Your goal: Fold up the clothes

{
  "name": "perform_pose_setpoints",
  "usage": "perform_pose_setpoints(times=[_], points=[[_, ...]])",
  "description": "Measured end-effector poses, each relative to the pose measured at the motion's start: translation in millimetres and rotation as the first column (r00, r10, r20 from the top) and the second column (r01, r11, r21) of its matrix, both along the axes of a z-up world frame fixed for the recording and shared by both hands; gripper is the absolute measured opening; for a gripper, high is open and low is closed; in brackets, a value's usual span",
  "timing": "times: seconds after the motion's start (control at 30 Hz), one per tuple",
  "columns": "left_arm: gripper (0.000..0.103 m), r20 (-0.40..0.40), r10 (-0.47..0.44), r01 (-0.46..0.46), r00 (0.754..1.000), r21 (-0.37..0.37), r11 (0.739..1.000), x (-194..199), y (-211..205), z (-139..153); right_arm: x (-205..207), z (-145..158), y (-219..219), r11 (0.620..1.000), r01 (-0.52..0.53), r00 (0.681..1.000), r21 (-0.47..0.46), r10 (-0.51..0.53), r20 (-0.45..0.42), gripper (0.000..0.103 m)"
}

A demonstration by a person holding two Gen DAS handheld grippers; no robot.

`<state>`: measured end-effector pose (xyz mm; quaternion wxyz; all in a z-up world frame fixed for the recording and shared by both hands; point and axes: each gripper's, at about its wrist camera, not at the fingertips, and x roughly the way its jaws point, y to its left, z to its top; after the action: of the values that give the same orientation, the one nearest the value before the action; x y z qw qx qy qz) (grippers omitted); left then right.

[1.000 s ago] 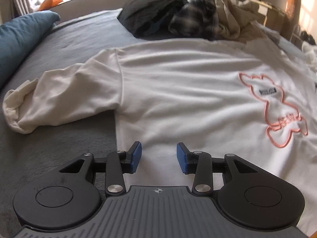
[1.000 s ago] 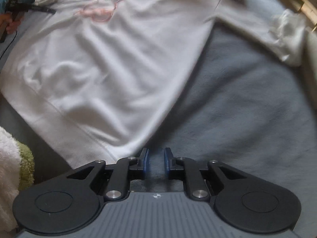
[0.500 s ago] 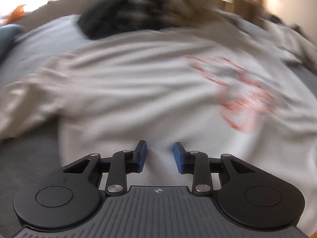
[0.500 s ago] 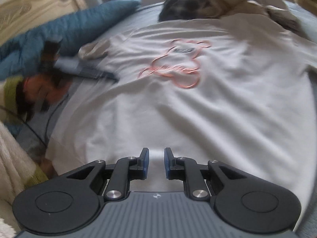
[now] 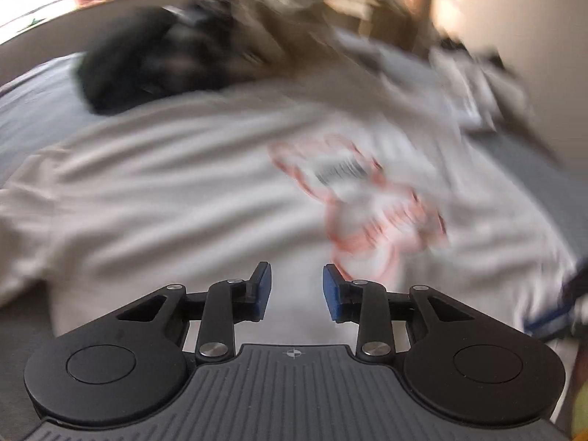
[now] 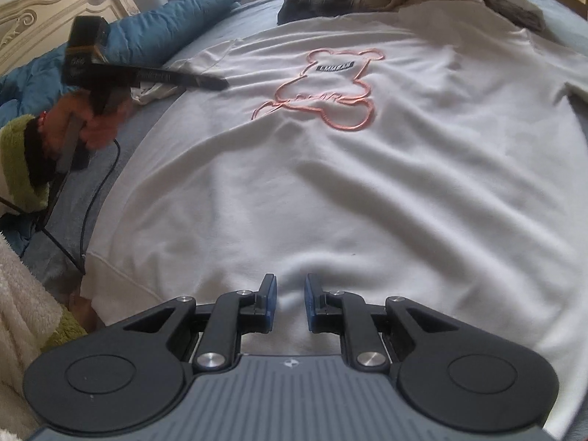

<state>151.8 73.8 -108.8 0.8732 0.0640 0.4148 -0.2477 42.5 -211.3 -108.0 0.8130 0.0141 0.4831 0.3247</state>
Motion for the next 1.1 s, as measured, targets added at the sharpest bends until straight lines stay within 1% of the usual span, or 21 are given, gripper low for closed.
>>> perform_pose_setpoints(times=[0.03,0.1,0.13,0.23,0.3,0.37,0.4,0.47,0.53,0.6,0.63,0.67,0.73,0.77,0.8,0.83,0.9,0.93,1.0,1.03,1.1], points=[[0.032,0.004,-0.005,0.005,1.000,0.074,0.997,1.4,-8.3,-11.4,0.2,-0.7,1.7,1.000,-0.004,1.000,0.002,0.004,0.002,0.017],[0.032,0.113,0.007,-0.025,0.994,0.159,0.987,4.4,-12.5,-24.5,0.6,-1.8,3.8,1.000,-0.007,1.000,0.005,0.007,0.005,0.017],[0.033,0.135,0.040,-0.064,0.990,0.176,0.982,13.1,-10.7,-25.1,0.6,-1.8,3.2,1.000,-0.005,1.000,0.007,0.005,0.004,0.017],[0.034,0.200,0.139,-0.183,0.970,0.220,0.958,40.1,-5.1,-26.1,0.0,-1.9,0.9,1.000,0.004,1.000,0.012,-0.004,0.000,0.017],[0.033,0.205,0.185,-0.228,0.961,0.215,0.950,51.9,-0.9,-17.4,-0.3,-2.5,-0.5,1.000,0.010,1.000,0.018,-0.010,-0.004,0.017],[0.032,0.205,0.206,-0.244,0.957,0.185,0.952,52.3,5.5,-4.3,-0.4,-3.0,-1.1,1.000,0.010,1.000,0.021,-0.010,-0.002,0.017],[0.032,0.187,0.199,-0.227,0.962,0.145,0.963,48.2,7.3,4.4,-0.4,-3.3,-1.3,1.000,0.010,1.000,0.022,-0.010,-0.001,0.017],[0.032,0.101,0.128,-0.132,0.987,0.042,0.990,28.0,11.7,17.3,0.1,-4.2,-2.3,1.000,0.010,1.000,0.027,-0.010,-0.002,0.017],[0.033,0.025,-0.010,0.010,1.000,0.012,1.000,0.7,7.5,19.0,1.3,-5.5,-3.4,0.999,0.015,1.000,0.036,-0.015,-0.009,0.017],[0.033,-0.033,-0.078,0.080,0.996,0.068,0.994,-17.5,-2.7,4.7,2.1,-6.3,-4.4,0.999,0.018,1.000,0.043,-0.017,-0.015,0.017],[0.033,-0.044,-0.068,0.072,0.997,0.105,0.992,-22.1,-5.0,-6.0,2.5,-6.5,-4.7,0.999,0.019,1.000,0.045,-0.018,-0.017,0.017],[0.034,-0.054,-0.056,0.064,0.997,0.142,0.988,-26.6,-7.1,-16.7,2.8,-6.7,-4.9,0.999,0.018,1.000,0.048,-0.017,-0.019,0.017],[0.034,0.014,-0.036,0.033,0.999,0.159,0.987,-25.3,-6.0,-18.0,3.4,-6.6,-4.7,0.999,0.017,1.000,0.046,-0.016,-0.019,0.017],[0.034,0.060,0.022,-0.034,0.998,0.205,0.978,-18.6,-4.7,-17.6,3.0,-6.5,-4.5,0.999,0.016,1.000,0.044,-0.016,-0.017,0.017],[0.035,0.109,0.079,-0.104,0.991,0.248,0.963,-11.7,-3.4,-17.2,2.0,-6.3,-4.2,0.999,0.017,1.000,0.042,-0.016,-0.014,0.017],[0.037,0.124,0.131,-0.159,0.984,0.250,0.955,-2.5,1.7,-16.9,1.2,-6.4,-4.1,0.999,0.019,1.000,0.040,-0.018,-0.013,0.017],[0.037,0.103,0.218,-0.235,0.970,0.197,0.952,14.9,14.3,-10.5,0.0,-6.4,-3.9,0.999,0.024,1.000,0.037,-0.023,-0.013,0.017],[0.035,0.082,0.230,-0.241,0.970,0.168,0.956,18.6,15.9,-3.5,-0.6,-6.1,-3.6,0.999,0.025,1.000,0.035,-0.025,-0.013,0.017],[0.035,0.087,0.168,-0.178,0.982,0.126,0.976,9.7,7.1,8.7,-1.2,-6.2,-2.9,0.999,0.022,1.000,0.030,-0.022,-0.011,0.017],[0.035,0.073,0.091,-0.099,0.993,0.099,0.990,-0.9,-1.6,14.2,-1.2,-6.7,-2.8,0.999,0.022,1.000,0.028,-0.021,-0.010,0.017],[0.035,0.025,-0.041,0.040,0.999,0.066,0.997,-17.7,-22.7,13.4,-0.5,-7.7,-2.7,0.999,0.025,1.000,0.031,-0.024,-0.015,0.017]])
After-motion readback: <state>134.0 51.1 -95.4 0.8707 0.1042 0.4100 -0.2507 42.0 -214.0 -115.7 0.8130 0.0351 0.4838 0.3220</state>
